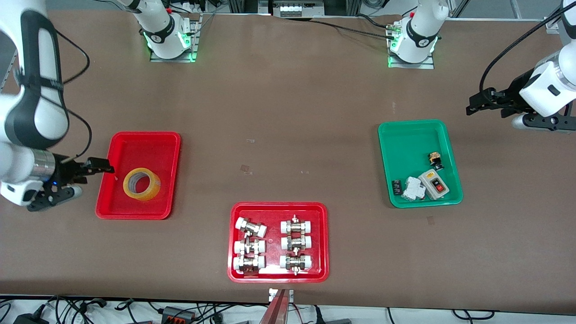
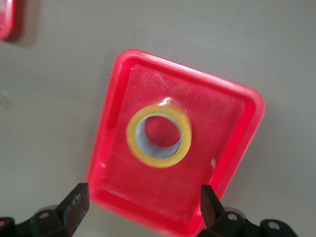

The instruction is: Left arm passes tape to right arm into tray

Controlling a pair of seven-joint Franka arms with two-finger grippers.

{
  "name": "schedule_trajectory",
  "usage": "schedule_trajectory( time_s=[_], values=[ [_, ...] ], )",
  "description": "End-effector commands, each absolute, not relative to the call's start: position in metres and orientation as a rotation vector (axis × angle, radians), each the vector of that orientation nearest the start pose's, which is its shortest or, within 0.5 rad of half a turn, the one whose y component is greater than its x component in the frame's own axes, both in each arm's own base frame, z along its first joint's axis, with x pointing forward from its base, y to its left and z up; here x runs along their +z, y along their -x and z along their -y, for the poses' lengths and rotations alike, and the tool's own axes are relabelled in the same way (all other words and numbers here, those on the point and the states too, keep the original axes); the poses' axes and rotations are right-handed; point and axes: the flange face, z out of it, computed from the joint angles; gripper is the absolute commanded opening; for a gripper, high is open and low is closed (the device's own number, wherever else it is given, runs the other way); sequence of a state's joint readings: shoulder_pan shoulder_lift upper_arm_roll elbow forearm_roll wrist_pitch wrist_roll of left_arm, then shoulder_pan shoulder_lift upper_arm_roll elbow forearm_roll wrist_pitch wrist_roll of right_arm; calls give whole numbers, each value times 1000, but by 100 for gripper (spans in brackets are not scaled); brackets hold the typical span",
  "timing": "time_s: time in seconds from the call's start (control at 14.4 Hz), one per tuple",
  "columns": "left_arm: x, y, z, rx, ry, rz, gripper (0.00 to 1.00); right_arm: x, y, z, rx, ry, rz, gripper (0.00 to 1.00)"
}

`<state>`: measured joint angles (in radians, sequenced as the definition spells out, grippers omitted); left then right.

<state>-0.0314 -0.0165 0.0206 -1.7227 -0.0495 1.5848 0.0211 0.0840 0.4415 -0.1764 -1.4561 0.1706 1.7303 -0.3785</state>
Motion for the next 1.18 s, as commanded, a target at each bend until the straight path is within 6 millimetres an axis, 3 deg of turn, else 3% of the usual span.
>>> schedule_trajectory(
  time_s=[0.0, 0.14, 0.28, 0.35, 0.49, 0.69, 0.9, 1.11],
  values=[
    [569, -535, 16, 188, 3110, -52, 100, 493, -649, 3, 199, 3073, 184, 100],
    [572, -535, 26, 180, 3108, -71, 100, 531, -638, -7, 296, 3079, 70, 100],
    [572, -535, 30, 180, 3109, -81, 100, 581, -632, -22, 267, 3108, 92, 100],
    [572, -535, 30, 180, 3109, -81, 100, 590, -632, -22, 238, 3130, 107, 100],
    [572, -534, 33, 180, 3108, -90, 100, 593, -635, -11, 200, 3139, 72, 100],
    [572, -532, 52, 181, 3102, -130, 100, 590, -650, 2, -44, 3167, 39, 100],
    [572, -532, 52, 181, 3102, -123, 100, 587, -644, 19, -122, 3127, 11, 100],
    [572, -532, 52, 181, 3102, -123, 100, 601, -635, 12, -143, 3127, 32, 100]
  ],
)
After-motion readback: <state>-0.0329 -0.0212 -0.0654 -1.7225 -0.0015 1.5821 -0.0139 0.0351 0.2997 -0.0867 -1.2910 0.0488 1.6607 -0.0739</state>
